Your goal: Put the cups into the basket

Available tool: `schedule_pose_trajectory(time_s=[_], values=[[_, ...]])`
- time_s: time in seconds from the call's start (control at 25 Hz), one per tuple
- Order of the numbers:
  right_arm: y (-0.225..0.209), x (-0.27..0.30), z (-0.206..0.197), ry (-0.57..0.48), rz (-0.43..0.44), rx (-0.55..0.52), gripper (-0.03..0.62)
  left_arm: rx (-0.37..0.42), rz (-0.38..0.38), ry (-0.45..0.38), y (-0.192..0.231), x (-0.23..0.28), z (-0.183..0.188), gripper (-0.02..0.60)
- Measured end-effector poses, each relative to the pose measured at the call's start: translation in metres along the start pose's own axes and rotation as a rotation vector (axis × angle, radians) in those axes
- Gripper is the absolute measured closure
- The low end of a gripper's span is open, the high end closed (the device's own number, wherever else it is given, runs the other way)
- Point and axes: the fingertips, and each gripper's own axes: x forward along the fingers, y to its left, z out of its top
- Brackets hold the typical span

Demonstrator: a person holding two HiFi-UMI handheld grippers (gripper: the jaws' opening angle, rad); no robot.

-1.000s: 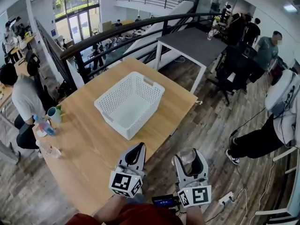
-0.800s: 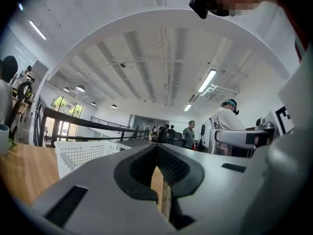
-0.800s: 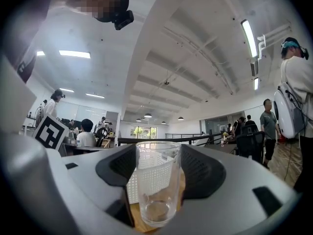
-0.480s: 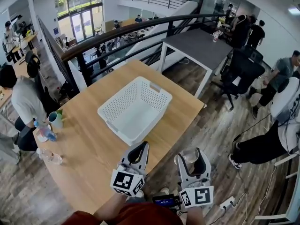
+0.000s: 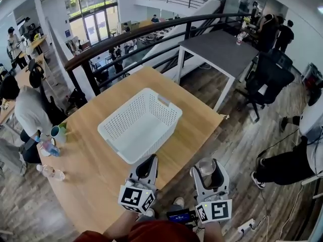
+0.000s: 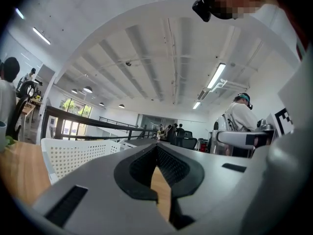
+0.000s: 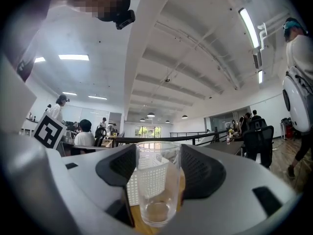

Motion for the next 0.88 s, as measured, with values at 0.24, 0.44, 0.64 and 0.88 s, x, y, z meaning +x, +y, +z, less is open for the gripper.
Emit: schedule_pose_trajectory(time_s=[0.24, 0.44, 0.64, 0.88], values=[[-0.038, 0.020, -0.006, -0.003, 0.035, 0.029, 0.313, 0.012, 0.049, 0.005, -0.007, 0.034, -0.001, 0.575], [-0.068, 0.033, -0.009, -0.004, 0.073, 0.040, 0.313, 0.026, 0.093, 0.008, -0.016, 0.061, -0.004, 0.575], [-0.100, 0.043, -0.010, -0.007, 0.104, 0.050, 0.313, 0.031, 0.131, 0.006, -0.029, 0.086, -0.005, 0.575], [-0.130, 0.052, -0.011, -0.004, 0.143, 0.051, 0.313, 0.043, 0.171, -0.004, -0.042, 0.107, -0.004, 0.575]])
